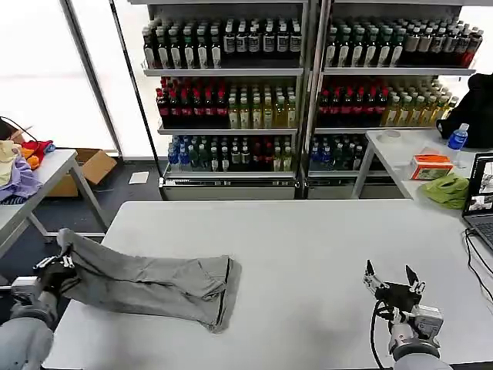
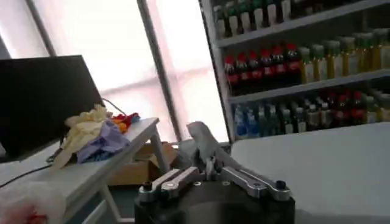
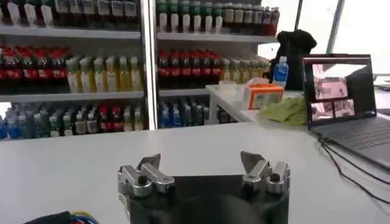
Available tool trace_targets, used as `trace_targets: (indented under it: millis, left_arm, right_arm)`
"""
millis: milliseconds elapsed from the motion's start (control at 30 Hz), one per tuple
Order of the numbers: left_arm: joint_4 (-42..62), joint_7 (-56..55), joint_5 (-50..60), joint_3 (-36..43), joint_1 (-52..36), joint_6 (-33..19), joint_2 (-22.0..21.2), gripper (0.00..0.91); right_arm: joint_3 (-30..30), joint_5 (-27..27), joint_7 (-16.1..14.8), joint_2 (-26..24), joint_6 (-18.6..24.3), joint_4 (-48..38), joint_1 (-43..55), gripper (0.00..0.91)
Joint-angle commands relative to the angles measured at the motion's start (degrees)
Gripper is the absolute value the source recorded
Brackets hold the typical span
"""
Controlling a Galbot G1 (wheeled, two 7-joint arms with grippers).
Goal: Fold and organize the clothes.
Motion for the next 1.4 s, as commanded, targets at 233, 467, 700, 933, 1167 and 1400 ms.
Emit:
trace_targets:
  millis: [233, 467, 700, 933, 1167, 1400]
  left_arm:
    - [-13.4, -3.6, 1.7, 22.5, 0.4, 3.6, -9.4, 0.000]
    - [-12.7, -5.0, 0.8, 29.3, -3.9, 5.4, -9.3, 0.000]
    - [-10.4, -5.3, 0.7, 33.6, -6.5, 5.9, -9.7, 0.000]
    - [-8.4, -5.5, 0.0, 35.1, -8.6, 6.6, -10.3, 0.000]
    - [-6.5, -4.3, 1.4, 35.6, -8.4, 7.1, -10.9, 0.181]
    - [-7.7, -2.5, -7.7, 36.4, -7.3, 4.0, -12.9, 0.907]
  right_arm:
    - [1.0, -0.4, 0.1, 1.2, 0.2, 1.8, -1.9, 0.907]
    - [1.3, -1.4, 0.1, 2.3, 0.2, 3.1, -3.6, 0.907]
    - [1.9, -2.0, 0.2, 3.1, 0.2, 4.1, -4.8, 0.907]
    - [1.9, -2.6, 0.0, 3.7, 0.4, 3.6, -5.5, 0.907]
    - [1.5, -2.6, 0.0, 4.0, 0.4, 3.0, -5.4, 0.907]
    - [1.5, -2.6, -0.1, 3.8, 0.6, 2.4, -5.3, 0.907]
